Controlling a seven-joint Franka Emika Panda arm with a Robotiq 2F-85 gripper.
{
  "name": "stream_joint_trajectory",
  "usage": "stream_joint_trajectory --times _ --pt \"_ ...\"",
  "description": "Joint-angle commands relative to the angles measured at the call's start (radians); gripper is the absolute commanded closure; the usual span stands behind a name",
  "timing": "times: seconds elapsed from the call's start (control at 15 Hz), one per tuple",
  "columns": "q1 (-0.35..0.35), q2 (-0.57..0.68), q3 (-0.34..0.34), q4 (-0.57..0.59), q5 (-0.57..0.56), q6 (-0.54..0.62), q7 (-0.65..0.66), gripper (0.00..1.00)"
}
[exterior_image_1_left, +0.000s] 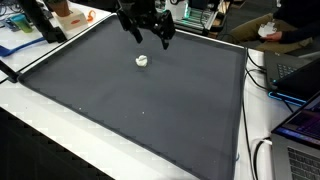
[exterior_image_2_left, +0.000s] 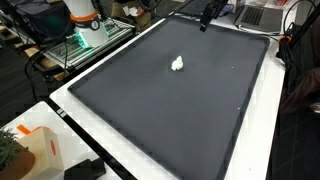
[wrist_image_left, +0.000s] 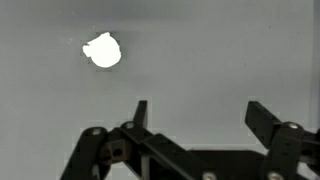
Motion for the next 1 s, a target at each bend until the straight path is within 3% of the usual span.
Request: stream_joint_trajectory --times 0.0,0.13,0.67,0.93 --pt "-0.004 0.0 0.005 0.002 -0.002 -0.002 0.0 0.0" --pt "-0.005 0.0 0.005 0.001 -0.002 -0.002 -0.001 0.0" --pt "0.063 -0.26 -0.014 -0.411 -0.058 0.178 0.371 0.0" --pt "0.059 -0.406 0.012 -0.618 -0.107 0.268 0.318 0.0"
